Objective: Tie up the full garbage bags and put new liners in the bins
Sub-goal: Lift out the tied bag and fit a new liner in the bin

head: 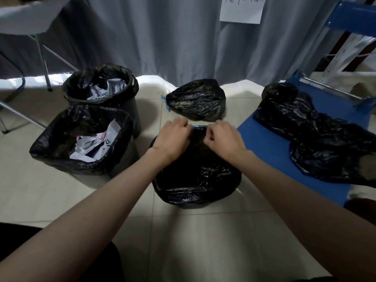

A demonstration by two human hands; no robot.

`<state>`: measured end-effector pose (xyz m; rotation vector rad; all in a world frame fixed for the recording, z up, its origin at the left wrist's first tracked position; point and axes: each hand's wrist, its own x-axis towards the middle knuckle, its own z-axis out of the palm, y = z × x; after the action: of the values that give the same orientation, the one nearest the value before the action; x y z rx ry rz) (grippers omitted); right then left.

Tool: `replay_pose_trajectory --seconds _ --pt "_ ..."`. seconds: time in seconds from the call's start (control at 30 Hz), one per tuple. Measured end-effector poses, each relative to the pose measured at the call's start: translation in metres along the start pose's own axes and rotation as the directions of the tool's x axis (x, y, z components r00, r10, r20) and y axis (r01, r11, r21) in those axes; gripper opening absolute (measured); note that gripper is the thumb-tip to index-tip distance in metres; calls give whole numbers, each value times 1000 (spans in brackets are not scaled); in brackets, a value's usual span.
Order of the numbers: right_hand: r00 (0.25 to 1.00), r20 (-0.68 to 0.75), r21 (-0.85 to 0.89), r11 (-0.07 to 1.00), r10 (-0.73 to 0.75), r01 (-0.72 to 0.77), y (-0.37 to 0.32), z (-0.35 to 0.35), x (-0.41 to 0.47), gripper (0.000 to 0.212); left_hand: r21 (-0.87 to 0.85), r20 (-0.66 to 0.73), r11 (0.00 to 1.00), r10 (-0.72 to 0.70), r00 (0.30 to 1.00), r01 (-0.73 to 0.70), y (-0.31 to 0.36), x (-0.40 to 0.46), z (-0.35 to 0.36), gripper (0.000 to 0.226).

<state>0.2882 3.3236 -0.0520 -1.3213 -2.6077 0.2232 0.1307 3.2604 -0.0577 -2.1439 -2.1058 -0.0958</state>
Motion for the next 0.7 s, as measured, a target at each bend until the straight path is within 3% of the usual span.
replay_pose_trajectory --seconds 0.07,0.13,0.23,0.4,0.53,0.7 --pt "996 -56 83 995 66 -61 13 3 3 16 -94 -58 991 -101 993 96 -11 2 0 33" --pt "987 -9 171 973 159 -156 25 9 6 26 -146 -15 976 -166 986 162 -18 -1 2 40" --pt "966 -4 290 925 259 -246 38 18 9 26 -203 31 959 -196 980 198 -26 -7 8 36" --pt "898 75 475 776 434 -415 53 18 12 25 -238 -7 941 -249 969 240 -26 -6 10 33" --pt "902 32 473 789 430 -393 56 22 8 10 -252 -16 932 -273 962 260 -27 -3 8 30" --pt "921 -56 411 850 385 -330 51 21 9 8 -253 -40 934 -270 962 252 -29 -8 11 24"
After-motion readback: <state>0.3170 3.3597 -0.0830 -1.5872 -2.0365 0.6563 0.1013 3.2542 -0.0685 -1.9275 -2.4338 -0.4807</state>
